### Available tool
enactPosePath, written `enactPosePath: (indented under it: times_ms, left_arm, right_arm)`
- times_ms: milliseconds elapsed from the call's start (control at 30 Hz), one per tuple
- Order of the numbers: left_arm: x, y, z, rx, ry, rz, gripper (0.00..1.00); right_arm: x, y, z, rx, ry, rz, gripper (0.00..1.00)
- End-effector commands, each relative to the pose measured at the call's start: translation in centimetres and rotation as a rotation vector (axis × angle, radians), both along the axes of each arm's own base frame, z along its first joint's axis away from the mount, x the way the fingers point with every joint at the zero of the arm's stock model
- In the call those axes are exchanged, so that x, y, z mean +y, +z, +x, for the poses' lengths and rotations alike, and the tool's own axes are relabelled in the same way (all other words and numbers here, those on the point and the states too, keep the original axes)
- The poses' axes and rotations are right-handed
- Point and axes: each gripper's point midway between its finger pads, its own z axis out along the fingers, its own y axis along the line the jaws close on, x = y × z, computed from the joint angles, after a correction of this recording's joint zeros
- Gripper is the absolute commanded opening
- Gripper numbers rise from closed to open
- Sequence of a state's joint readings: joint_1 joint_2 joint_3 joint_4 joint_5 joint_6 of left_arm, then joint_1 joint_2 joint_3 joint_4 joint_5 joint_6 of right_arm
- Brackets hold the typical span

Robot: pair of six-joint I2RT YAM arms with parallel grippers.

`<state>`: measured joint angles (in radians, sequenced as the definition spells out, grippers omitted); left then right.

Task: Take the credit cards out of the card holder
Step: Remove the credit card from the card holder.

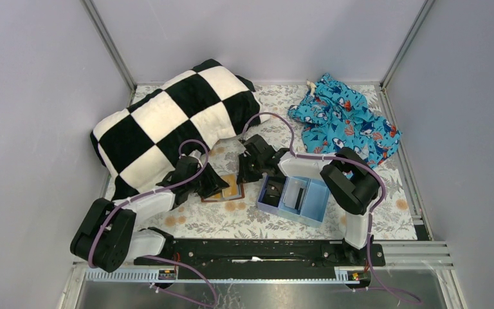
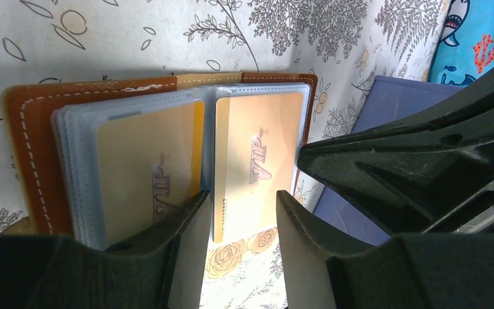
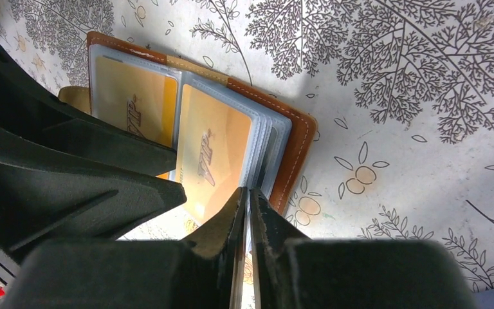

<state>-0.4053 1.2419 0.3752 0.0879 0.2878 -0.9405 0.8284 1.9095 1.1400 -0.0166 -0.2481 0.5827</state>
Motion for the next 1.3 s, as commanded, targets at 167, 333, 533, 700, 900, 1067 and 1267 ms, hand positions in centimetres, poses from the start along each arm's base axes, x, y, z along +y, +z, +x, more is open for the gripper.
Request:
enactPosePath:
  times_ms: [167, 333, 533, 700, 900, 1067, 1267]
  left_arm:
    - [0.6, 2.5, 1.6, -0.116, 0.056, -0.029, 0.36]
    - [0.3, 4.8, 2.1, -0.169, 0.017, -0.051, 0.45]
    - [-0.3, 5.3, 2.3, -0.176, -0.015, -0.08, 0.46]
    - [0.3, 3.0, 2.6, -0.103, -0.013, -0.043, 0.44]
    - [1.3, 1.9, 2.4, -0.083, -0.001, -0.044, 0.43]
    - [1.3, 0.7, 2.1, -0.047, -0.019, -0.05, 0.42]
    - [1.2, -0.2, 1.8, -0.019, -0.031, -0.051, 0.4]
  right_arm:
    - [-0.8, 3.9, 0.6, -0.127, -0.076, 0.14, 0.16]
    - [-0.5, 4.9, 0.4, -0.125, -0.078, 0.179, 0.15]
    - [0.5, 5.4, 0.8, -0.115, -0.075, 0.213, 0.16]
    - [1.3, 4.3, 0.8, -0.076, -0.06, 0.208, 0.17]
    - [1.7, 2.6, 0.5, -0.029, -0.054, 0.198, 0.18]
    - [1.6, 1.2, 0.5, -0.006, -0.059, 0.176, 0.21]
    - [1.6, 0.4, 0.3, 0.013, -0.06, 0.171, 0.22]
